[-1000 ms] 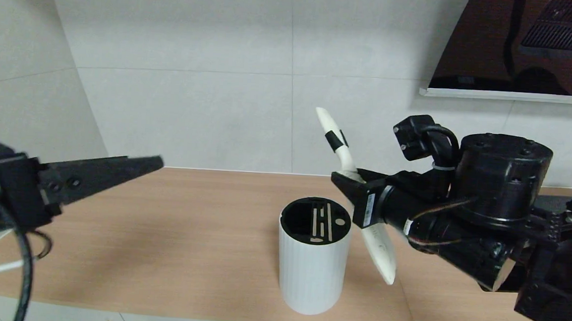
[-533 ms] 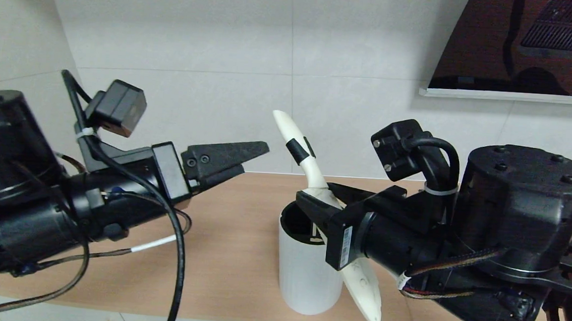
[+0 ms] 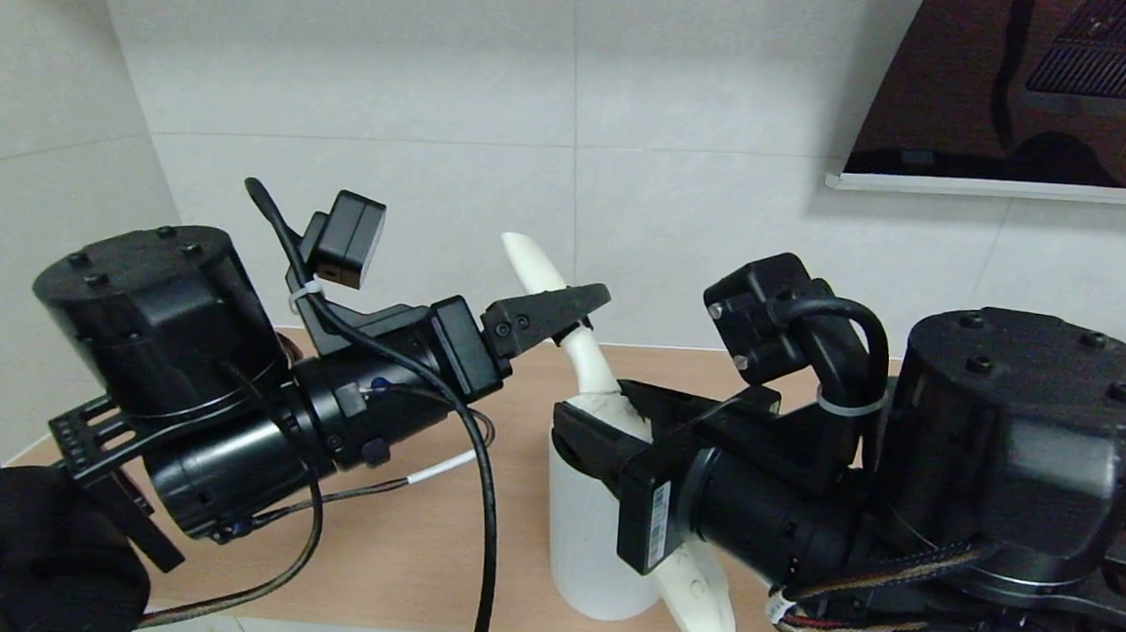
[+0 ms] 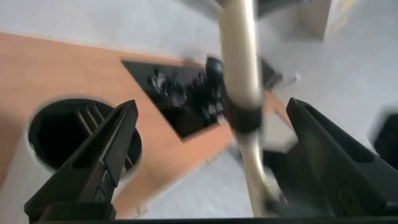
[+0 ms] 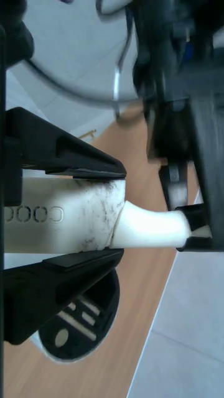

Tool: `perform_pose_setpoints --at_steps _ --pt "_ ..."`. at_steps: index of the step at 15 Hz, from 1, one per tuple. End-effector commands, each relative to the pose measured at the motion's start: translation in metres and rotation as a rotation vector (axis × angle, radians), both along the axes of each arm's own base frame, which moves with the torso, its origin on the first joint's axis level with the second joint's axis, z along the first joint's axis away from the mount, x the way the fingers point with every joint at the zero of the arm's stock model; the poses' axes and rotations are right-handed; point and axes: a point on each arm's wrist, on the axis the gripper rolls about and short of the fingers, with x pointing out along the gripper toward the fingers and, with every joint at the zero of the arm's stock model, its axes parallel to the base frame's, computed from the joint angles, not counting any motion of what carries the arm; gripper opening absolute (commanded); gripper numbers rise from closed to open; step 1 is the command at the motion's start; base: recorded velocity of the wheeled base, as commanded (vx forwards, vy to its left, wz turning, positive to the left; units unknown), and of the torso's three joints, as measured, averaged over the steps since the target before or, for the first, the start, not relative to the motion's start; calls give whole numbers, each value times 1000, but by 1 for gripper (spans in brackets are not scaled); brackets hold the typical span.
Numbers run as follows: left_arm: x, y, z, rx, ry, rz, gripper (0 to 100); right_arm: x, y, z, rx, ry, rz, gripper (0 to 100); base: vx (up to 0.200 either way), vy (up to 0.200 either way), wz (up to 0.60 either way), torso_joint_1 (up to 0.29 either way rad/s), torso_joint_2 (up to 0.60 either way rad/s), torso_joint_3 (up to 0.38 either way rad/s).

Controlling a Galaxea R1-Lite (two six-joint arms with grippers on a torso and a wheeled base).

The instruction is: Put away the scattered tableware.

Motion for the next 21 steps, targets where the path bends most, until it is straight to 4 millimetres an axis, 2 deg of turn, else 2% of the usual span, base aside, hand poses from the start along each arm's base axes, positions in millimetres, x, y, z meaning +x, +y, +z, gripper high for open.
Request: perform_pose_setpoints --at_steps 1,2,11,12,21 --pt "-3 -4 -2 3 3 -18 100 1 4 -5 -13 8 3 0 0 0 0 0 0 0" --pt "-8 -8 1 -3 -2 -36 100 2 4 -7 -16 11 3 0 0 0 0 0 0 0" --pt "-9 -8 -1 0 1 -36 100 1 4 -9 -23 13 2 0 0 0 0 0 0 0" --pt "-9 -8 -2 4 3 -39 0 1 4 -8 -21 12 2 0 0 0 0 0 0 0" --pt "-8 -8 -4 7 5 -39 0 -1 2 -7 -20 12 5 0 0 0 0 0 0 0"
